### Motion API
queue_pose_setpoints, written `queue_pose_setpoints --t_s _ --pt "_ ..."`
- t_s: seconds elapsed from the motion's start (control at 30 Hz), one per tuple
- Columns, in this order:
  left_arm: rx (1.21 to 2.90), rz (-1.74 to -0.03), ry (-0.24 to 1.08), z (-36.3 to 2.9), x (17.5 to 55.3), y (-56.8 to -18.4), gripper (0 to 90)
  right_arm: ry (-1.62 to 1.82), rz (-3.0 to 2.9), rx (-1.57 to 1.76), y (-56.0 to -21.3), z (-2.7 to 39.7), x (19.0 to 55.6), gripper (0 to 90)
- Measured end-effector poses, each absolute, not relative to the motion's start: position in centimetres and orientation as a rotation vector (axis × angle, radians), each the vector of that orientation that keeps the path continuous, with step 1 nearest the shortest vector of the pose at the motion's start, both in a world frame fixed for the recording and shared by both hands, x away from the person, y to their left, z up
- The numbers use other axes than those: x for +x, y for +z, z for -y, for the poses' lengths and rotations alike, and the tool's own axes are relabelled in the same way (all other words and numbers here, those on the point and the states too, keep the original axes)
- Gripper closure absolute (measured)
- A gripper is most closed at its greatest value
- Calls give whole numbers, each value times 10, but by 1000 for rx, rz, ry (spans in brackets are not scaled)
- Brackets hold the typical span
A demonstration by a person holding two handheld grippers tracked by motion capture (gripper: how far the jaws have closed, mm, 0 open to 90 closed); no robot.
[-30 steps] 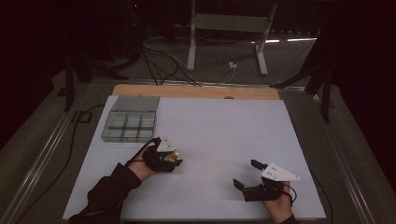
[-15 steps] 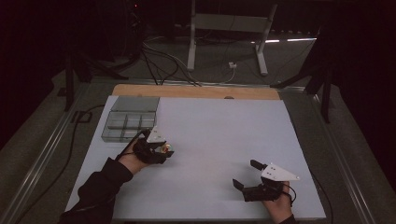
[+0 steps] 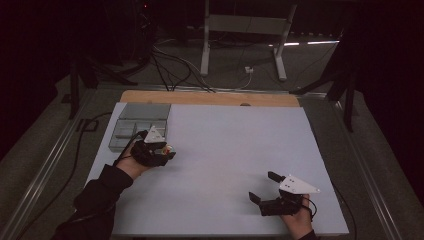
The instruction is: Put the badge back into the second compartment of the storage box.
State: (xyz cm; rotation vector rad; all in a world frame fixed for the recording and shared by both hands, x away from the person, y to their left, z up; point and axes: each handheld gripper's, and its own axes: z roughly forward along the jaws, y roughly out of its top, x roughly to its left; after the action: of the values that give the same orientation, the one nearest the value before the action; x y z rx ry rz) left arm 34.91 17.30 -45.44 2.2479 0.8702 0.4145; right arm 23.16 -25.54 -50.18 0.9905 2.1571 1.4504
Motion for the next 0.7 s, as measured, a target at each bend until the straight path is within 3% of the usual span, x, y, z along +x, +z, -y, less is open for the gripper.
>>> queue_pose_setpoints --t_s 0.7 --pt "2124 -1097 447 -217 382 -450 487 1451 -2160 988 -502 255 232 0"
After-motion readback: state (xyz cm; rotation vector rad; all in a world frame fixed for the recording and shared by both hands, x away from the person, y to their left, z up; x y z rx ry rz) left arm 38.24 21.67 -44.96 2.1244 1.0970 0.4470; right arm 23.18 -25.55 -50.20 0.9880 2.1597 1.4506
